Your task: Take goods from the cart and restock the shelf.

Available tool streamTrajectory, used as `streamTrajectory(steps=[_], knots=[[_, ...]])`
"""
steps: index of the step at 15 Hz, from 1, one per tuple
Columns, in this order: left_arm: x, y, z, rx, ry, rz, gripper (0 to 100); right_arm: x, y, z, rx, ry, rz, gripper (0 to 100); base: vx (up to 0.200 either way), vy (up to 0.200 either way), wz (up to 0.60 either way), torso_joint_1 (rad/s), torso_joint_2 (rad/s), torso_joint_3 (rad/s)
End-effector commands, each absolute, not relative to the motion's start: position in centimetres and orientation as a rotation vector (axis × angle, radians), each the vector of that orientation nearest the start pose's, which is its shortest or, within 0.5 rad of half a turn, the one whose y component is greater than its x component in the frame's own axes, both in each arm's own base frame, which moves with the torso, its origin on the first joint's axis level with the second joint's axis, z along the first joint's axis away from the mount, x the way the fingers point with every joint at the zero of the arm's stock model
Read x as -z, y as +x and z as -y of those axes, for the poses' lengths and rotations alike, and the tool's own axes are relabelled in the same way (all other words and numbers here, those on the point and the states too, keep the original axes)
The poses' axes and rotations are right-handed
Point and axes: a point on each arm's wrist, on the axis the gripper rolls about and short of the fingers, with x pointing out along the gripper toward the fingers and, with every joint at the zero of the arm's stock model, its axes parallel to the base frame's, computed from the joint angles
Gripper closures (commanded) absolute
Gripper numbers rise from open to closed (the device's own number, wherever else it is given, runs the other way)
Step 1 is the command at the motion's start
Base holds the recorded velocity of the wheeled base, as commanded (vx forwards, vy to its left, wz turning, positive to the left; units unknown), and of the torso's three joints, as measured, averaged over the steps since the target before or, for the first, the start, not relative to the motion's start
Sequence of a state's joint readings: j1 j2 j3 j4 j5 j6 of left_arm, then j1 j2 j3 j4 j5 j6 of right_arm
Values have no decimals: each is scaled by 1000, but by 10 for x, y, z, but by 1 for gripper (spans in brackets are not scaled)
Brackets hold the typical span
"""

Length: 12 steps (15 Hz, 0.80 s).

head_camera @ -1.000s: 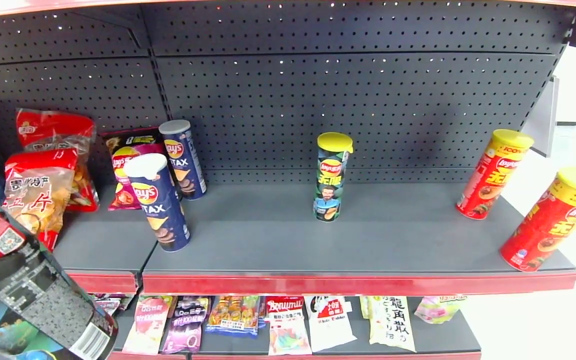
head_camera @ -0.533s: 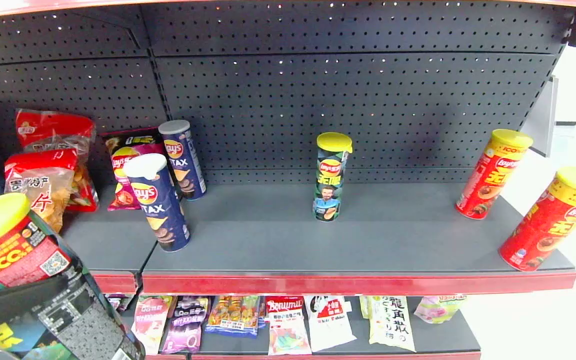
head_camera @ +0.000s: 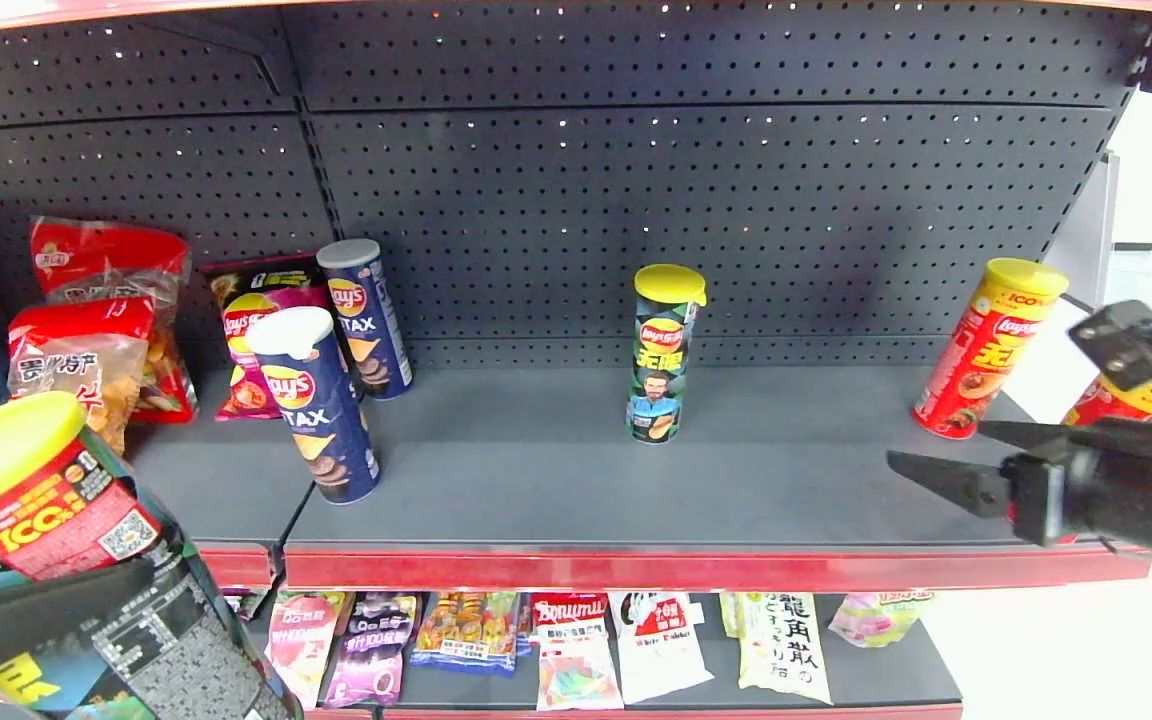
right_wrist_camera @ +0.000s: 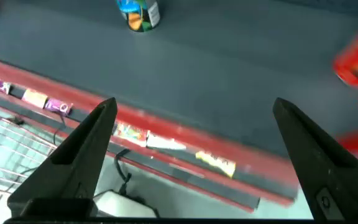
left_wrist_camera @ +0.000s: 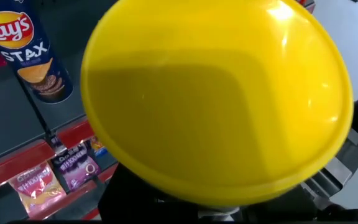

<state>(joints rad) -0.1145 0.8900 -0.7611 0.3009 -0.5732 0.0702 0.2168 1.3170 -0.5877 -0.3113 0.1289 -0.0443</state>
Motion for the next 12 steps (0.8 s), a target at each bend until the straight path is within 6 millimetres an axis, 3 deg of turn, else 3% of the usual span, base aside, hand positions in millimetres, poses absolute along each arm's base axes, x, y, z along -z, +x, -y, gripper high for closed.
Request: streamTrajectory(steps=[1, 4, 12], knots=[[-243, 85, 22, 686, -35, -415, 100, -152, 275, -77, -353, -86, -481, 0, 0, 0, 0, 0, 0, 0], [-241, 85, 22, 666, -32, -422, 100, -155, 300, -93, -341, -40, -460, 0, 0, 0, 0, 0, 0, 0], [-242, 83, 21, 665, -29, -411, 100, -144, 329, -149, -362, 5, -348, 0, 0, 0, 0, 0, 0, 0]])
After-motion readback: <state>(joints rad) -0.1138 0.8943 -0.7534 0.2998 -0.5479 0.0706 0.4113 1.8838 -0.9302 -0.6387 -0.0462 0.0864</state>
